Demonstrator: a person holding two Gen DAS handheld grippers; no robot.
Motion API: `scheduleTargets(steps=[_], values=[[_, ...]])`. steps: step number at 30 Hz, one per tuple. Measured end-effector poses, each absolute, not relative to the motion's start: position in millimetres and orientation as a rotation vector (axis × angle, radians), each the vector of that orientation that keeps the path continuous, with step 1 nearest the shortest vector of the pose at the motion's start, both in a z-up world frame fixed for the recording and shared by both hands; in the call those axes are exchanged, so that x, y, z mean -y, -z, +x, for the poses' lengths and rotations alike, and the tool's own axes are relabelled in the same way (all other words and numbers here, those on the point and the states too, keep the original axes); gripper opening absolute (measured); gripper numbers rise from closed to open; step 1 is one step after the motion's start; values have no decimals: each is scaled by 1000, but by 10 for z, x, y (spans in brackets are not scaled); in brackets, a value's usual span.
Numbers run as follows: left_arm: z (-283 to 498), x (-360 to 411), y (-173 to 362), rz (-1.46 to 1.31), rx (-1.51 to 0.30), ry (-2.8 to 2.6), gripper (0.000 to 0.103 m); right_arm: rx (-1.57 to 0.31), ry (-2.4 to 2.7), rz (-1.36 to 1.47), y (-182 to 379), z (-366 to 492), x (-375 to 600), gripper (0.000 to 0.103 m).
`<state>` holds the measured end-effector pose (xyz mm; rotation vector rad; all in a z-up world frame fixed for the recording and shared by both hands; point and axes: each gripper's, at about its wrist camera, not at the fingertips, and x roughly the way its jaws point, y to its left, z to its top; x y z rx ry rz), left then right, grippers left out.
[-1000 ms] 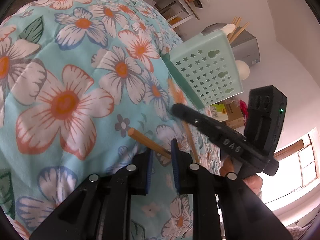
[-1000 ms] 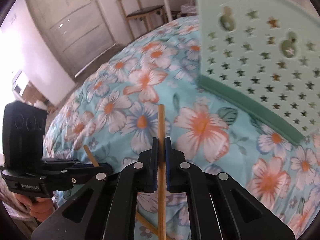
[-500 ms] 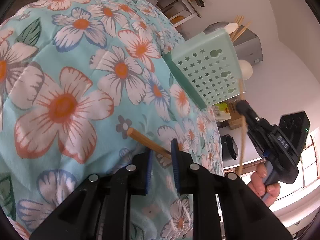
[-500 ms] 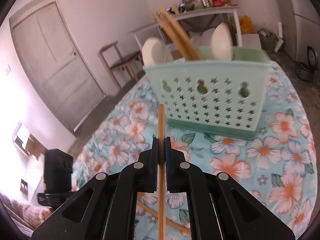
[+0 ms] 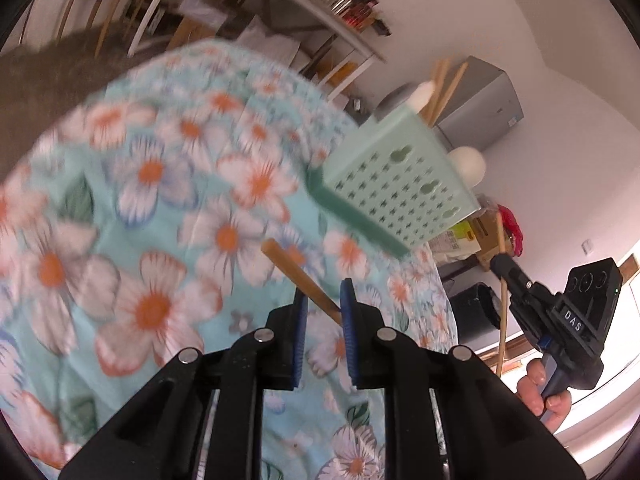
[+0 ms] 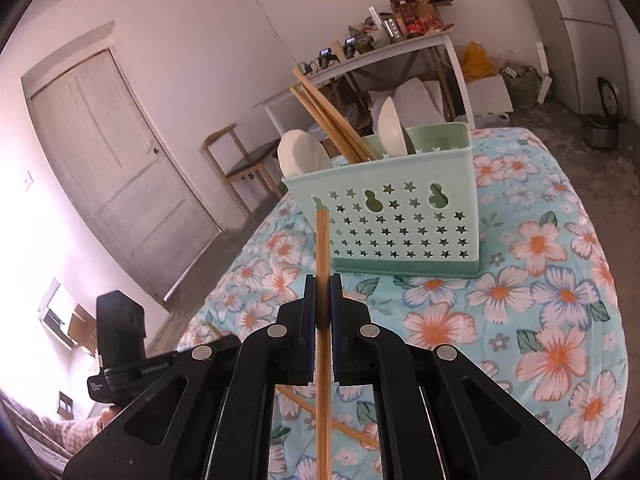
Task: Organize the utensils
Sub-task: 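Lift chopsticks into the mint holder with the left tool while the right tool carries its chopstick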
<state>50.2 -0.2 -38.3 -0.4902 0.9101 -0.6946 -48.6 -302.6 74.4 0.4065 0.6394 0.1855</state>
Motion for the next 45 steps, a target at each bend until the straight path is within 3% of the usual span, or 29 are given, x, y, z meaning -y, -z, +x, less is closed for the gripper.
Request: scheduleTargets(steps=[27,38,45], values=[[644,312,-972,-393,-584,770,5,-593,-205,509,-717,-617,3370,5],[699,654,-1944,-346,-261,875,5,-598,-203,531,-702,-600,3459,5],[1043,1152,-1999,-277,-206,829,5,-606,-198,538,-660,-570,3505,5]])
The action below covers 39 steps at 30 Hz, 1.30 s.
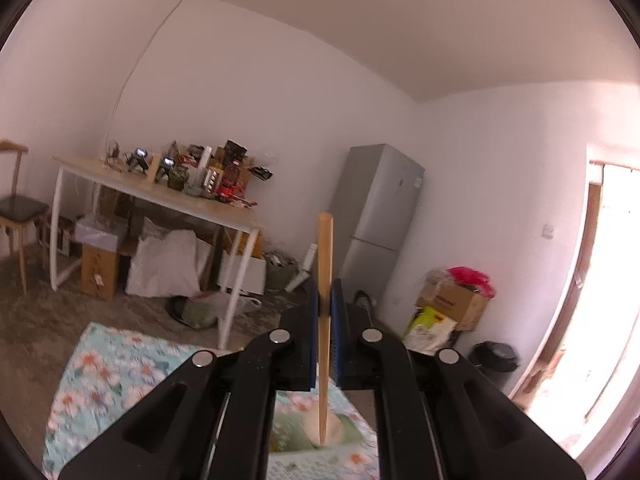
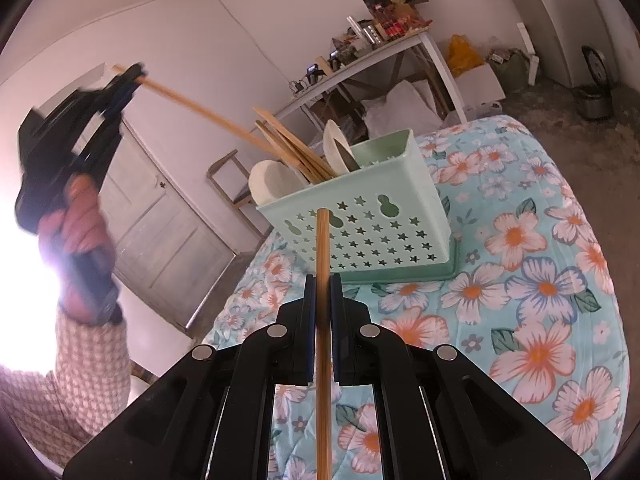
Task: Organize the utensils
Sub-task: 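Lift chopsticks into the mint holder with the left tool while the right tool carries its chopstick, then open the left tool to release chopsticks into the holder, then lower the held chopstick into the holder and open the right tool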
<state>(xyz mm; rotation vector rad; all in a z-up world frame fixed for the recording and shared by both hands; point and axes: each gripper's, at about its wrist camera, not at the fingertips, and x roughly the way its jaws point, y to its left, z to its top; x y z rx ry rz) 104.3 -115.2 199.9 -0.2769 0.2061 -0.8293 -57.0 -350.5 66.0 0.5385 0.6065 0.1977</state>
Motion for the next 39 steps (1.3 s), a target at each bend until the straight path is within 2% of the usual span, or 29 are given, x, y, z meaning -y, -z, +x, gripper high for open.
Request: scheduleTargets(steps=[7,10,11,12,13,14,18,21,28,34,39], values=[[1272,1568,-1622,-162,-270,764,6,-628,-184,550,-579,-534,3602,5],[1355,1658,-1412,-153,-355,757,6,-641,-177,555,-543,-525,3624,5],[1365,1664,-1351,-154,-383,758,11,-644,-175,556,-537,-526,3630,5],[1368,1668,-1321,-155,-401,755,26,-645,-171,555,-541,-535,3636,5],[1347,1655,-1300,-156,-408,748,36,-644,-168,554,-549,-543,3641,5],[1312,1620,-1292,-160,-405,739,51,-641,-164,553,-566,-555,3647,5],[1148,1467,-1261,-125,-394,724,72,-619,-151,538,-672,-606,3664,5],[998,1333,-1148,-84,-436,712,79,-595,-148,522,-777,-600,3680,5],[737,1121,-560,24,-637,616,85,-483,-170,432,-1315,-444,3609,5],[669,972,-51,57,-792,507,89,-350,-171,396,-1875,-18,3576,5],[624,960,152,104,-831,468,93,-226,-166,442,-2247,398,3604,5]])
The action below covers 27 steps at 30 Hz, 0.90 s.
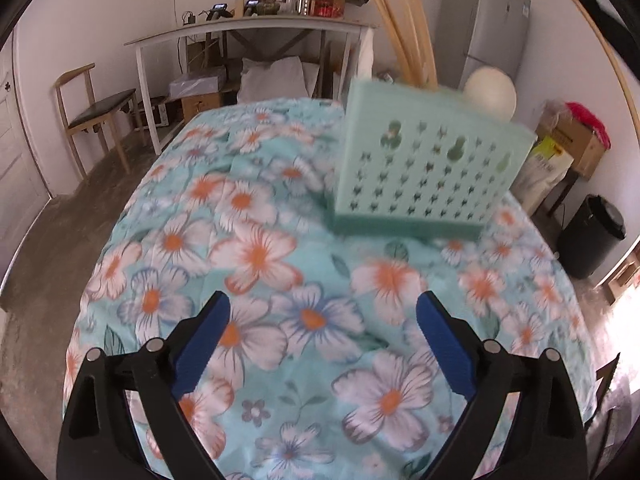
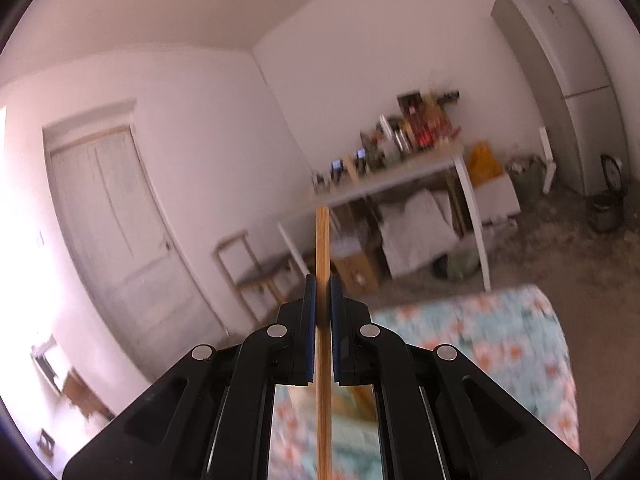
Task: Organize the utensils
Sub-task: 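Lower the held chopstick into the holder and open the right tool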
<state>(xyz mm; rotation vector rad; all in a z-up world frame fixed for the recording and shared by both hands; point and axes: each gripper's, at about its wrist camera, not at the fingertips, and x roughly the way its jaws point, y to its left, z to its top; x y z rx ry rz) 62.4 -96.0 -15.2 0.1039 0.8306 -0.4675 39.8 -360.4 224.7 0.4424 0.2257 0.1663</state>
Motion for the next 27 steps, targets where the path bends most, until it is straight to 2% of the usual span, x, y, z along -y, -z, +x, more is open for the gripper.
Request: scheduleTargets(steps=[5,14,27], values=[[551,968,246,130,-841,504,94,-192,-127,520,-2233,812,3658,5],[644,799,324,90,-858,494,95,-220,67,505,-1750,1373,3746,5],[743,688,317,51,-865,453,95,-245,127,254,-1595,1130,3448,5]])
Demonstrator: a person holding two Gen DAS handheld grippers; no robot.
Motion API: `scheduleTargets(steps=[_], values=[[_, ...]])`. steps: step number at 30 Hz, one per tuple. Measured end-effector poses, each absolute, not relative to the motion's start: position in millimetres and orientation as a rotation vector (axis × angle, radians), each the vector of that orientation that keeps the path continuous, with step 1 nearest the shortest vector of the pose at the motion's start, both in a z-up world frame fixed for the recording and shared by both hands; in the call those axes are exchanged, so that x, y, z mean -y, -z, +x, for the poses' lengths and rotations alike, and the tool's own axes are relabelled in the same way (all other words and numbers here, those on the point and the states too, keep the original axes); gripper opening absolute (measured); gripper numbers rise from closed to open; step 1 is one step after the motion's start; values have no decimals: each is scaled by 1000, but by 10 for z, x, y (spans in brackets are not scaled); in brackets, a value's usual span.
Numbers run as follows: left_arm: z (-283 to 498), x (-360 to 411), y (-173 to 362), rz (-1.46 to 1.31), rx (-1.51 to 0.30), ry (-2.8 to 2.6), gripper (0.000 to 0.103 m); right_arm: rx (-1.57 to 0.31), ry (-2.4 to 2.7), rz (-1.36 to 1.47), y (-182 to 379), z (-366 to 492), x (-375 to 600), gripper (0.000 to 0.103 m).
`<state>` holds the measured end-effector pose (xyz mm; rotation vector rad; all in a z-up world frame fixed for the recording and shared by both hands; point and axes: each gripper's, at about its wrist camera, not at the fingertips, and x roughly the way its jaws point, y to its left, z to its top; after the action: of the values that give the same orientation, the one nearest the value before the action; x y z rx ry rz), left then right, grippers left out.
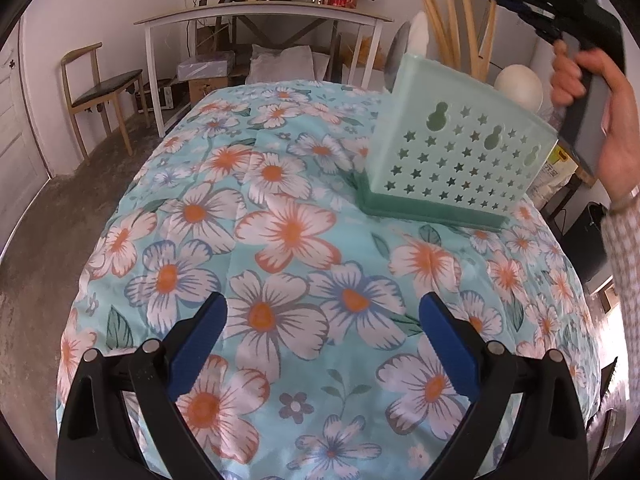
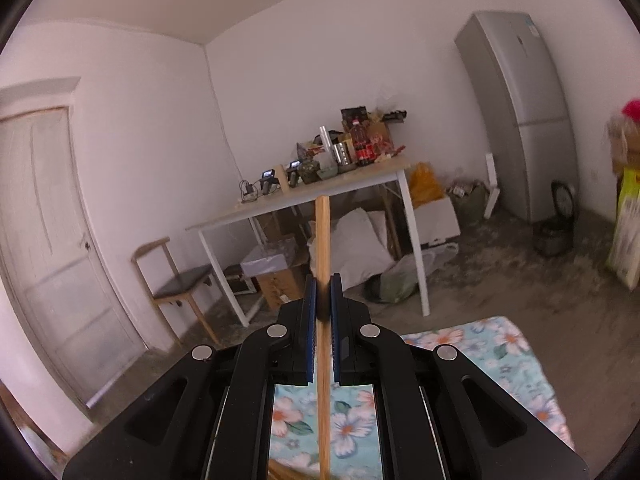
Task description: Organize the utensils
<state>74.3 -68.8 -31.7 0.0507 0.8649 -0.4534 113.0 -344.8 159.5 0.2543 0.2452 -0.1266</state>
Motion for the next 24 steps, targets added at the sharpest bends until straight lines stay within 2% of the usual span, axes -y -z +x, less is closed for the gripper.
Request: scheduleTargets(steps=[3,5,7,10,15,21,24], values=[[728,671,274,49,-859,444,95,-269,107,210,-1584,1039,3387,5],[702,651,221,48,-844,432,95,-294,96,182,-1580,948,3330,17],[678,637,171,49,-831,422,95,-286,92,160,-1597,721,3268,46],[629,602,83,43,-804,403,97,-280,82,144,-1635,394,3203,59],[517,581,-48,53,-765,356,97,-355,32,185,-1535,-63,3103,73],[364,633,-165,108,-733,286,97,-567,122,132,-1152,-353,2805,91],[294,656,-237,152,-689,230,97,-645,173,99,-967,-397,2709,95]])
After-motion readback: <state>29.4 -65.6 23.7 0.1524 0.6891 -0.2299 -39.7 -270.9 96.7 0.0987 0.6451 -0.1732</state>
